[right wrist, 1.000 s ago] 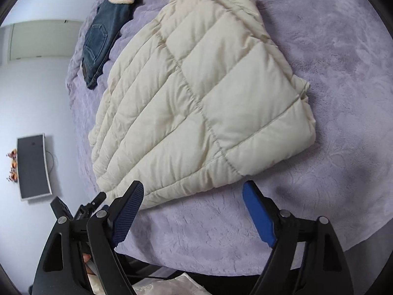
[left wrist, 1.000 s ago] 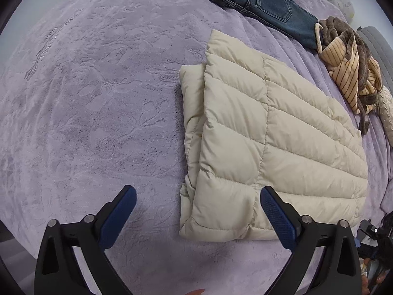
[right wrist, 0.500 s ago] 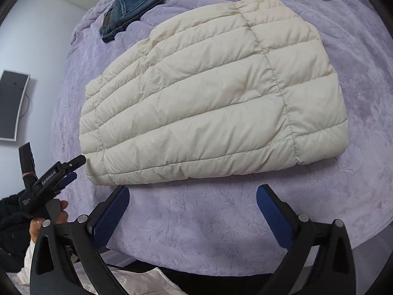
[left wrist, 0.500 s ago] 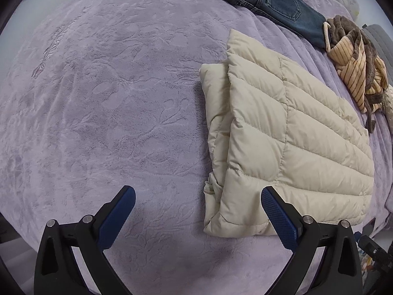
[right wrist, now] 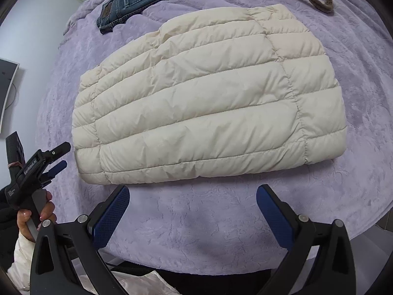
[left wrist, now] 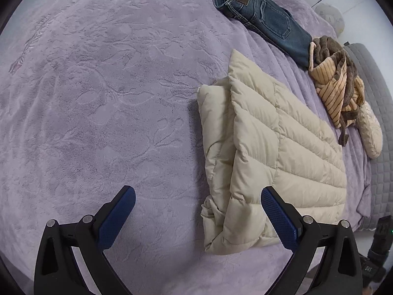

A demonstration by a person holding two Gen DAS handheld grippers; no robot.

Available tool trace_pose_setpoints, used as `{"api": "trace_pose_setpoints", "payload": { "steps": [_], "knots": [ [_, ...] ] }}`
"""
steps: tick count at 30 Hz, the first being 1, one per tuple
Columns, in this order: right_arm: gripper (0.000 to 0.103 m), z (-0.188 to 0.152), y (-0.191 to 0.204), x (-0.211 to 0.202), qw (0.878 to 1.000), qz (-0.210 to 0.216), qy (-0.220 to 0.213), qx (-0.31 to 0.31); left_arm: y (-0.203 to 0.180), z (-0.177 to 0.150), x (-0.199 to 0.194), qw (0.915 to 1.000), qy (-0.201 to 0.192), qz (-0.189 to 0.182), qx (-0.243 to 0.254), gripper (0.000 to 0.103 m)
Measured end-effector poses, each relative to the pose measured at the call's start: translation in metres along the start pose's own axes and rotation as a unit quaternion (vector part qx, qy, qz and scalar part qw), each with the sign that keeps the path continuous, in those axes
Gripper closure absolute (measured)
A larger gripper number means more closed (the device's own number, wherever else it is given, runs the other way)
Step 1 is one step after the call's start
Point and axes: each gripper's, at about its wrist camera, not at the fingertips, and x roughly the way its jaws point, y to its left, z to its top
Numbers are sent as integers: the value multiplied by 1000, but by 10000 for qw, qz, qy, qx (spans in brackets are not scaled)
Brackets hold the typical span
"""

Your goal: Fold large clothes

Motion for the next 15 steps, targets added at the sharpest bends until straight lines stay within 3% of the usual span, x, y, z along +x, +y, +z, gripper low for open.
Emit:
{"api": "trace_pose_setpoints", "payload": {
  "steps": [7, 15],
  "knots": [
    [0, 3, 9, -1, 9999, -135, -55, 8, 26, 18, 27, 9907, 581, -1161, -402, 1],
    [0, 32, 27, -1, 9982, -214, -221, -510, 18, 34, 60, 9805, 738, -1767, -453, 1]
  ]
}}
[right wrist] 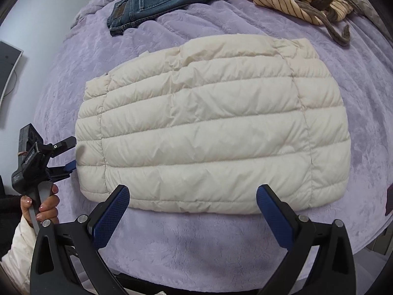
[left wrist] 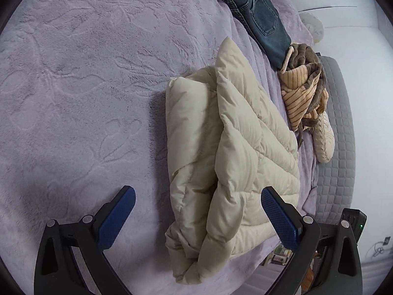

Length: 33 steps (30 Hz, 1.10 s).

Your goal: Fold large clothes

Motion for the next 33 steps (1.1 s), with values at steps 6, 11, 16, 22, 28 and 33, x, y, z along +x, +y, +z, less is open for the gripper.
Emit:
{"api": "trace_pose_setpoints", "payload": {
  "steps": [6, 11, 16, 22, 28, 33],
  "knots": [
    [31, 36, 9, 12, 9992, -57, -139, -383, 3, 15, 18, 9993, 95, -371, -49, 1],
    [80, 60, 10, 30, 9982, -151, -191, -551, 2, 20, 28, 9991, 214, -340, 95, 1],
    [81, 71, 3, 68, 9982, -107, -52, -580, 0, 23, 41, 9987, 289, -366, 203, 1],
    [81, 69, -11, 95, 9995, 121, 14, -307, -18, 29, 60, 9976, 400, -307, 472, 1],
    [81, 68, -21, 101, 9995, 312, 10, -63, -60, 26, 75, 9930, 525, -173, 1043, 40],
    [81, 67, -23, 105, 9996, 288, 7, -15, -105, 11, 65, 9866, 411, -514, 1496, 70]
  ]
}}
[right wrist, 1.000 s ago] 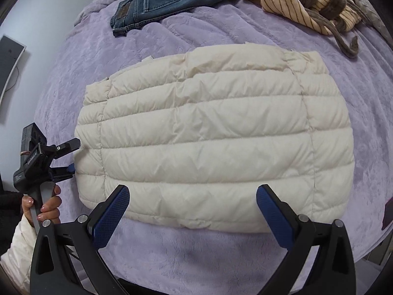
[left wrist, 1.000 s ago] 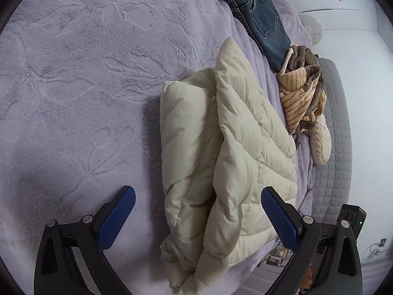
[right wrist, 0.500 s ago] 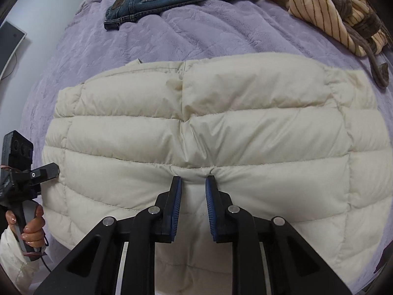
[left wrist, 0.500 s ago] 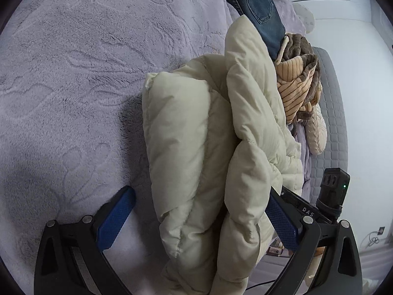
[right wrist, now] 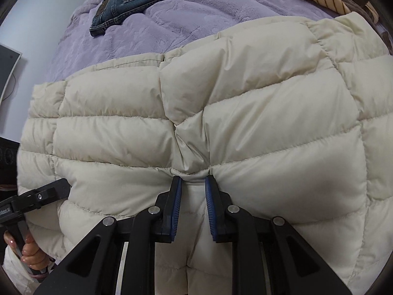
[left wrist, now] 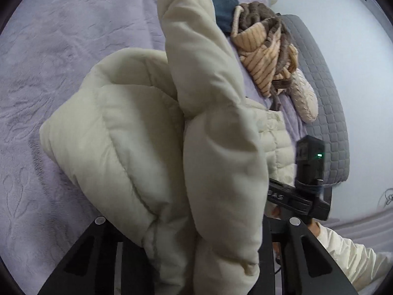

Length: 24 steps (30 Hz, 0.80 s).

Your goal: Fold large clothes

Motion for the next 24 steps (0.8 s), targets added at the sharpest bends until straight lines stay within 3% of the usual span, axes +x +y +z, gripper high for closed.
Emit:
{"api": "trace_pose_setpoints", "payload": {
  "steps": [4, 10, 19, 24],
  "knots": [
    [81, 0, -2, 1, 10000, 59, 15, 8, -46, 1, -2, 9989, -66, -237, 394, 71],
    [81, 2, -7, 7, 9998, 155, 71, 60, -94, -1, 22, 9982, -41, -26, 600, 71],
    [81, 7, -33, 7, 9957, 773, 219, 467, -110, -17, 21, 9974, -63, 420, 583, 71],
    [81, 14, -48, 2, 9896, 1120, 403, 813, -120, -15, 30, 9977, -125, 567, 338, 71]
  ]
}}
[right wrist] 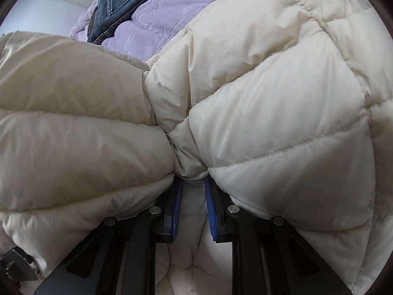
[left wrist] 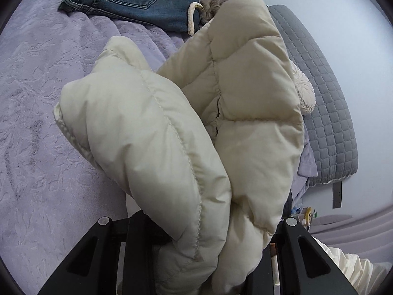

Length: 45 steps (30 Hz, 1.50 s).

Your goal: Fold large clothes

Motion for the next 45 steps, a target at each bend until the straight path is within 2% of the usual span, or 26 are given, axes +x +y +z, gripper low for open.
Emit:
{"api": "trace_pose_setpoints", "payload": {
  "steps": [3, 6, 9, 13, 15, 20, 23, 26, 27, 28, 30, 31, 36, 38, 40, 41, 42, 45],
  "knots": [
    [81, 3, -7, -16, 9994, 268, 66, 225, 3, -1, -3, 9998, -11, 119, -175, 71],
    [81, -5, -13, -46, 9989, 449, -51, 81, 11, 3, -8, 9993, -25, 181, -333, 71],
    [81, -26, -25, -88, 9988, 47, -475, -59, 9, 3, -12, 9988, -37, 295, -377, 71],
    [81, -45, -65, -144, 9920, -523, -1129, 202, -4, 3, -12, 9983, 12, 476, -348, 71],
    [81, -45, -88, -158, 9898, -619, -1242, 331, -14, 4, -10, 9979, 52, 579, -301, 71],
    [81, -39, -132, -139, 9950, -350, -862, 354, -66, 8, 7, 9953, 242, 935, 42, 71],
    [81, -32, -143, -113, 9974, -11, -606, 377, -104, 6, 31, 9925, 396, 1091, 389, 71],
    [81, -23, -151, -94, 9968, 405, -488, 494, -137, 2, 65, 9901, 615, 1086, 640, 70],
    [81, -19, -154, -89, 9960, 532, -469, 550, -146, 0, 78, 9897, 703, 1023, 708, 60],
    [81, -18, -157, -86, 9950, 656, -455, 597, -154, -3, 90, 9904, 787, 858, 741, 41],
    [81, -16, -165, -84, 9930, 863, -440, 673, -164, -4, 113, 9923, 802, 545, 771, 21],
    [81, -16, -169, -85, 9921, 952, -430, 702, -168, -7, 122, 9926, 771, 452, 823, 18],
    [81, -14, -191, -108, 9892, 1118, -490, 811, -177, -10, 147, 9915, 774, 282, 1008, 18],
    [81, -16, -206, -125, 9865, 1155, -612, 989, -180, -11, 153, 9887, 736, 449, 1224, 18],
    [67, -17, -220, -144, 9841, 1072, -785, 1177, -187, -17, 158, 9816, 647, 762, 1628, 18],
    [54, -17, -226, -154, 9824, 1038, -909, 1261, -192, -21, 161, 9767, 610, 921, 1839, 18],
    [49, -15, -232, -165, 9798, 1058, -1045, 1334, -195, -25, 163, 9711, 590, 1065, 2050, 18],
    [49, -5, -237, -195, 9709, 1368, -1402, 1376, -205, -38, 170, 9551, 558, 1379, 2563, 18]
  ]
}}
